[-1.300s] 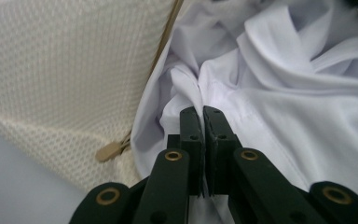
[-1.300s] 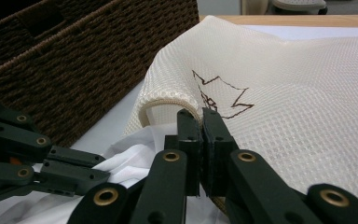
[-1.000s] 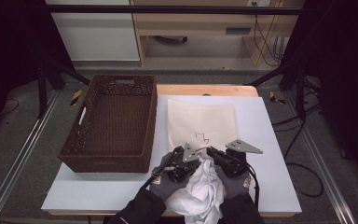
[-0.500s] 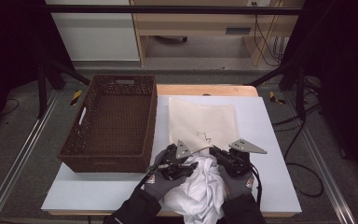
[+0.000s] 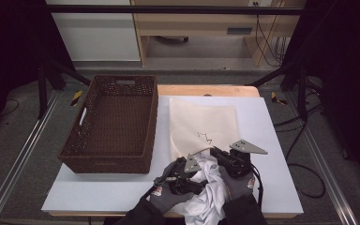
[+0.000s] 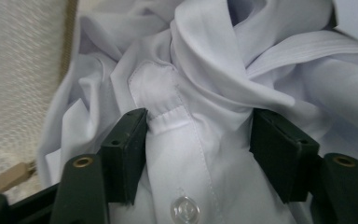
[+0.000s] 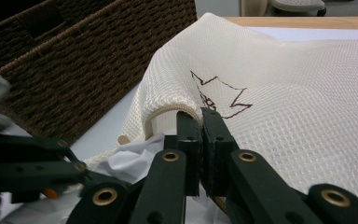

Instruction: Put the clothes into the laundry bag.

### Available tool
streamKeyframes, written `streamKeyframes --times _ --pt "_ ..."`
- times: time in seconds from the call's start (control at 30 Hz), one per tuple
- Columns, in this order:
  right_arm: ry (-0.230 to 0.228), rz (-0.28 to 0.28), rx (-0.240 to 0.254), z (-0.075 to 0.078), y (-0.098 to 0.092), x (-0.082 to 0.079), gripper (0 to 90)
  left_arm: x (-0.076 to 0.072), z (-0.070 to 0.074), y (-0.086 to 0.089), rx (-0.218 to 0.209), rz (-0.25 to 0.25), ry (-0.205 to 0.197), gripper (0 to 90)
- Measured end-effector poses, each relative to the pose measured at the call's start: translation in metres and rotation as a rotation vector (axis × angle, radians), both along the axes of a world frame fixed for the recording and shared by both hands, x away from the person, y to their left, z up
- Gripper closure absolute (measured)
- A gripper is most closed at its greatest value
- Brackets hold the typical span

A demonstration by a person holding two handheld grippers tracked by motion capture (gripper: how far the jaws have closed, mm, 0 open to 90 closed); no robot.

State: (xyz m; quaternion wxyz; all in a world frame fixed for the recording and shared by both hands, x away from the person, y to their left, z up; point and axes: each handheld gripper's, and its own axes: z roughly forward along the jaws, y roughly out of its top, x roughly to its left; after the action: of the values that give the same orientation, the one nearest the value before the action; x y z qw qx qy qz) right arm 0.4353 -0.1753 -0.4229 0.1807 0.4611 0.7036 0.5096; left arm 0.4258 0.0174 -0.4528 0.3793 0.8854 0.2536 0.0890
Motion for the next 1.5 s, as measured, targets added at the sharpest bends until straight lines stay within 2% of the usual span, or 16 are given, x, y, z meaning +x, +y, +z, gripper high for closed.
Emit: streamKeyframes --times 0.1,0.17,0.23,0.27,0.37,0.43,0.6,0.73,0.83,0.97,1.07,1.13,1.23,1.3,1.4,1.5 --pt "0.001 0.000 0.002 0.000 0.000 0.000 87.6 0.001 0.001 -0.003 0.032 0.000 0.012 52.3" --pt "0.003 -0.001 0.002 0.000 0.000 0.000 87.7 0.000 0.006 -0.004 0.067 -0.009 0.017 65.0" --pt "0.005 0.001 0.001 -0.001 0.001 0.000 87.7 -0.004 0.013 -0.005 0.089 -0.015 -0.022 74.1" --pt "0.006 0.002 0.001 0.000 0.001 0.001 87.7 -0.005 0.016 -0.005 0.075 -0.012 -0.032 76.6" --pt "0.008 0.001 0.004 0.000 0.000 0.001 87.8 -0.003 0.027 -0.002 0.029 -0.001 -0.042 79.0" --pt "0.006 0.000 0.005 0.000 0.000 0.001 87.9 -0.001 0.031 -0.003 0.021 0.011 -0.050 80.0" --pt "0.000 -0.002 0.008 0.002 0.001 -0.001 87.9 0.010 0.031 -0.008 0.037 0.037 -0.063 80.3" --pt "-0.011 0.007 0.007 0.006 0.002 -0.004 87.9 0.024 0.016 -0.014 0.076 0.075 -0.078 80.0" --pt "-0.019 0.016 0.016 0.010 0.003 -0.008 87.9 0.029 0.006 -0.017 0.082 0.090 -0.079 78.4" --pt "-0.015 0.013 0.018 0.010 0.003 -0.009 87.8 0.026 0.008 -0.011 0.063 0.086 -0.106 71.9" --pt "-0.011 0.009 0.011 0.007 0.001 -0.008 87.8 0.020 0.017 -0.001 -0.005 0.079 -0.108 56.2" --pt "-0.011 0.005 0.015 0.007 -0.001 -0.007 87.8 0.016 0.026 0.009 -0.031 0.059 -0.096 46.7" --pt "-0.011 0.002 0.010 0.007 -0.001 -0.008 87.7 0.009 0.038 0.025 -0.034 0.070 -0.138 35.7" --pt "-0.008 0.002 0.010 0.007 -0.001 -0.009 87.7 0.007 0.042 0.035 -0.039 0.080 -0.139 31.2" --pt "-0.007 0.003 0.003 0.007 -0.001 -0.009 87.6 0.010 0.033 0.041 -0.006 0.091 -0.111 28.9" --pt "-0.003 0.004 0.002 0.006 0.000 -0.010 87.6 0.017 0.018 0.042 -0.022 0.091 -0.039 28.6"
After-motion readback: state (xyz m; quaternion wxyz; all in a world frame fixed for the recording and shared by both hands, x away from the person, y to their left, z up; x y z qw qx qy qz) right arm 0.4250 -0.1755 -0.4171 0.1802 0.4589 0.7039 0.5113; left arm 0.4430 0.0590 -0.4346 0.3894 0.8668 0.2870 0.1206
